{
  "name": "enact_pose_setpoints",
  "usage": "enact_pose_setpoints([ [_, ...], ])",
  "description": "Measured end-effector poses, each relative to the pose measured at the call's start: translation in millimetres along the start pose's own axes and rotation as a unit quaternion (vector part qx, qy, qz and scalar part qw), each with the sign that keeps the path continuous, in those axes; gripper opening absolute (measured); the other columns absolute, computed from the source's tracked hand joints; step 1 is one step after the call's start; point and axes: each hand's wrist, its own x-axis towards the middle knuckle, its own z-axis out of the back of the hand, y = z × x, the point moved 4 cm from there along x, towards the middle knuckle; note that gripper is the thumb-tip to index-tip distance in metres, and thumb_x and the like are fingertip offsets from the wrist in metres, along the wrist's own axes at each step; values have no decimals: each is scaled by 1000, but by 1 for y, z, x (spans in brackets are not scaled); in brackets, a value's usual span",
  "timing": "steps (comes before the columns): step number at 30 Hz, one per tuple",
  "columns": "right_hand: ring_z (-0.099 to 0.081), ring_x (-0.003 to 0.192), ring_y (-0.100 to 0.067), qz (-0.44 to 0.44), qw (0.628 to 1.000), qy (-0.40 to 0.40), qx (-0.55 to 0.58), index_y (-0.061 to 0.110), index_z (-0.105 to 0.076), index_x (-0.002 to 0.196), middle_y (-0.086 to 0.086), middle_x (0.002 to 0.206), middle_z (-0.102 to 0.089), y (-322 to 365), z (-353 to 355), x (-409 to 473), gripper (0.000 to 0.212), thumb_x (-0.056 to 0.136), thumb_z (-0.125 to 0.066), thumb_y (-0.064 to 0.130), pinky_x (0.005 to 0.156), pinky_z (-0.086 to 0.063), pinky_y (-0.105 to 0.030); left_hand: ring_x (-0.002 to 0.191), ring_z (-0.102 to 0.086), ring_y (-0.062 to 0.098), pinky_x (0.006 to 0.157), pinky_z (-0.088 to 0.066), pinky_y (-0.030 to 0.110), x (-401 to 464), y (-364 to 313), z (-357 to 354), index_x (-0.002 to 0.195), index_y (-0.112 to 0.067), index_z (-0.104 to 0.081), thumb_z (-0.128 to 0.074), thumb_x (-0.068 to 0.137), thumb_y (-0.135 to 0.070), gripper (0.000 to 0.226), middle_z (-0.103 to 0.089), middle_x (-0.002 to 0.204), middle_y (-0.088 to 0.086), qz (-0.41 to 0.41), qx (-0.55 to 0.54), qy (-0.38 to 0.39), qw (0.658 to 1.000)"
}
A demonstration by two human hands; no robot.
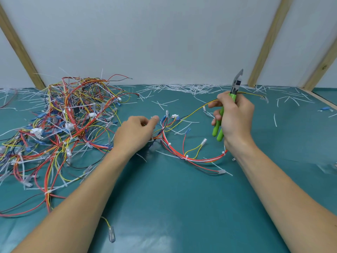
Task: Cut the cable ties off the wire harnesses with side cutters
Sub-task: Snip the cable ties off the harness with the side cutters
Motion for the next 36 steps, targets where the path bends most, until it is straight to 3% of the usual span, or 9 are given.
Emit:
enact_pose_setpoints([
  [5,-39,44,-13,-25,998,45,-35,15,-60,85,-3,70,-74,-7,-7,-1,11,96,-61,15,42,-43,-27,77,-63,26,63,-38,32,-11,-15,-8,72,-30,-70,-48,74,-89,63,-63,62,-6,-70,156,10,985],
  [9,-39,43,-12,-34,996,63,-49,12,-63,88,-2,66,-72,-12,-10,-2,10,96,-63,18,41,-42,-26,77,-63,21,56,-33,26,-10,-13,-9,71,-28,-67,-67,72,-67,39,-63,63,-10,-55,150,49,986],
  [12,-40,43,-13,-30,997,56,-53,12,-65,87,-1,63,-70,-14,-9,-1,10,95,-64,18,41,-42,-25,77,-64,22,61,-40,28,-10,-14,-5,71,-30,-70,-67,72,-52,22,-64,62,-11,-47,98,55,993],
  [16,-41,44,-13,-21,996,48,-66,9,-67,89,0,63,-69,-14,-6,1,14,94,-64,22,41,-43,-26,72,-64,22,67,-48,31,-11,-18,8,81,-30,-74,-66,81,-40,13,-68,67,-7,-71,-22,-79,994],
  [19,-44,47,-12,-10,994,50,-96,11,-69,81,1,61,-67,-15,-4,2,22,93,-63,28,43,-44,-28,55,-48,8,58,-38,25,-8,-20,18,94,-24,-76,-72,88,-33,12,-60,62,-11,-112,-229,-134,958],
  [22,-48,50,-14,2,989,56,-137,15,-70,72,2,56,-63,-13,-5,0,33,89,-62,41,49,-45,-36,62,-44,10,60,-38,21,-8,-23,25,102,-20,-75,-75,89,-27,14,-56,69,-8,-135,-359,-146,912],
  [26,-50,53,-23,58,982,42,-175,2,-63,72,-6,55,-59,-4,-6,-6,54,90,-63,53,58,-54,-57,71,-48,12,67,-42,28,-8,-24,23,105,-22,-74,-74,90,-24,15,-60,80,-4,-115,-412,-128,895],
  [30,-46,59,-45,148,978,13,-144,-2,-52,72,-28,66,-53,10,-6,-13,59,92,-63,52,53,-44,-56,62,-48,5,59,-42,20,-3,-15,22,103,-21,-74,-72,91,-24,12,-57,77,-7,-56,-451,-124,882],
  [36,-49,57,-35,218,949,107,-200,16,-61,73,-15,60,-58,14,-16,-25,45,93,-60,56,57,-42,-50,58,-46,1,57,-46,21,3,4,29,104,-19,-68,-73,91,-26,15,-53,70,-11,43,-525,-211,824],
])
